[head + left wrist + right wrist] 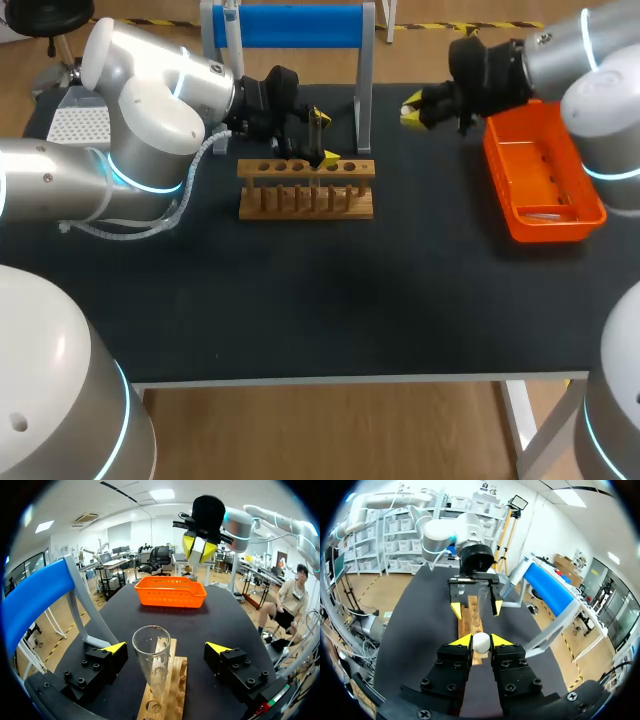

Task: Invert the test tube, pick up the pipette, mount the tip to pipette, aspirate from beaker and dispense into the tube, eject the tip, return the pipette, and cap with the stopper.

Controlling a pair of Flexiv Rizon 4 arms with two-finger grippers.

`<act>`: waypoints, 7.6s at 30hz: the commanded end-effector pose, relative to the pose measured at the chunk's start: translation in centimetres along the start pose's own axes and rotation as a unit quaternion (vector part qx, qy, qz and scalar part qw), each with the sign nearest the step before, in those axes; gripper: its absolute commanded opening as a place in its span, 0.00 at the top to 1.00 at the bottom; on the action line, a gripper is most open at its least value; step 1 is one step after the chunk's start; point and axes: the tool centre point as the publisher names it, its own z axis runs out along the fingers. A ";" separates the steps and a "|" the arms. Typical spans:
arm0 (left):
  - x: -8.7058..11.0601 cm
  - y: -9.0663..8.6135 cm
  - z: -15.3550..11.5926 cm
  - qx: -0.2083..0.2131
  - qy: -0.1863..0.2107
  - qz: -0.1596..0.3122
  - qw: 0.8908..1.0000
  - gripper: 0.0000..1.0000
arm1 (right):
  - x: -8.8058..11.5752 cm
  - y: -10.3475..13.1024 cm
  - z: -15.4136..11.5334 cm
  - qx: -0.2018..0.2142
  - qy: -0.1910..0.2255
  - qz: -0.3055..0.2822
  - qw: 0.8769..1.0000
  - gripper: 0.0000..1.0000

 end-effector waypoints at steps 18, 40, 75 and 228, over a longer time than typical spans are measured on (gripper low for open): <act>-0.1 0.0 0.0 0.000 0.001 0.000 1.000 0.00 | -2.6 4.1 4.3 0.002 0.108 -0.024 0.994 1.00; -0.1 0.0 0.0 0.000 0.001 0.000 1.000 0.00 | -2.3 6.5 7.1 0.004 0.139 -0.034 0.990 1.00; -0.1 0.0 0.0 0.000 0.001 0.000 1.000 0.00 | -0.3 7.9 9.5 0.021 0.136 -0.033 0.990 1.00; -0.1 0.0 0.0 0.000 0.001 0.000 1.000 0.00 | -0.1 7.1 12.1 0.051 0.131 -0.045 0.989 1.00</act>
